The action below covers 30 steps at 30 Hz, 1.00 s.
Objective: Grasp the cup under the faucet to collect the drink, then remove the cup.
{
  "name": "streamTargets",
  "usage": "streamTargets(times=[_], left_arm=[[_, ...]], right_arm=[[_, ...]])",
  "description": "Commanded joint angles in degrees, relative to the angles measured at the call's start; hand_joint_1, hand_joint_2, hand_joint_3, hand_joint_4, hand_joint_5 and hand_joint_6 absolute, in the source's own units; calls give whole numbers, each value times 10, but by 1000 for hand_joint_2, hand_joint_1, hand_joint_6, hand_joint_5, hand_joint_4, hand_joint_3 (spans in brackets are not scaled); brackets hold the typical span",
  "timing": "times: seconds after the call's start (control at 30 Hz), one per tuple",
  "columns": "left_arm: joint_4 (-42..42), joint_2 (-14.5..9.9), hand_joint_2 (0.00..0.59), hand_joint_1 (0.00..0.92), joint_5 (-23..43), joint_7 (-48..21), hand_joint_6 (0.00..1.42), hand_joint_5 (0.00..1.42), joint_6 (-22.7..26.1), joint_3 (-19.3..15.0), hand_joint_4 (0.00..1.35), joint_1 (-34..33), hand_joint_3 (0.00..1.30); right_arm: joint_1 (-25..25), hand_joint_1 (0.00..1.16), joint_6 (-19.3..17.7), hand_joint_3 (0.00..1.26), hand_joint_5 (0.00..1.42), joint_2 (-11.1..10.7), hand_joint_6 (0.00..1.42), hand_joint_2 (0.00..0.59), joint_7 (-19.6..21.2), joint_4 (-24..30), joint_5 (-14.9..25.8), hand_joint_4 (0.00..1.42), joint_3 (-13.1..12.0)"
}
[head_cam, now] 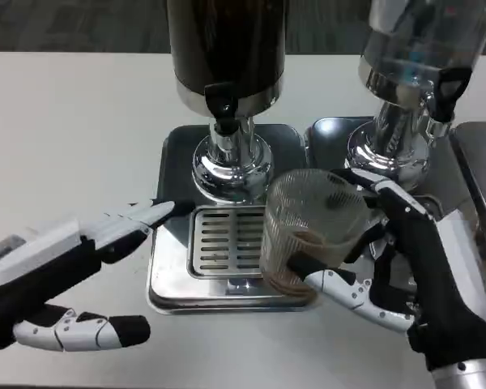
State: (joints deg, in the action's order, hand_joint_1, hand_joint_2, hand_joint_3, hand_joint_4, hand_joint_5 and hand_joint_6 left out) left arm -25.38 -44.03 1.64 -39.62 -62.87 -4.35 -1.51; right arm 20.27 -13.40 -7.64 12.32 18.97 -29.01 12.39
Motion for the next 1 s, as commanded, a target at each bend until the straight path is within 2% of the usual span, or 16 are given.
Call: streamTargets(times=[0.03, 0.53, 1.0], left_arm=[[11, -12, 138, 0, 10, 5, 9, 0, -1, 5, 0, 9, 0], [62, -18, 130, 0, 20, 8, 10, 0, 4, 8, 0, 42, 5], [110, -26, 128, 0, 26, 12, 22, 0, 16, -6, 0, 76, 8]], right_arm=[[8, 760, -23, 508, 843, 3, 1215, 273, -5, 35, 17, 643, -4], [36, 765, -29, 520, 860, 4, 1232, 294, -33, 87, 34, 657, -1], [52, 766, -32, 533, 866, 3, 1248, 295, -41, 91, 34, 662, 2]])
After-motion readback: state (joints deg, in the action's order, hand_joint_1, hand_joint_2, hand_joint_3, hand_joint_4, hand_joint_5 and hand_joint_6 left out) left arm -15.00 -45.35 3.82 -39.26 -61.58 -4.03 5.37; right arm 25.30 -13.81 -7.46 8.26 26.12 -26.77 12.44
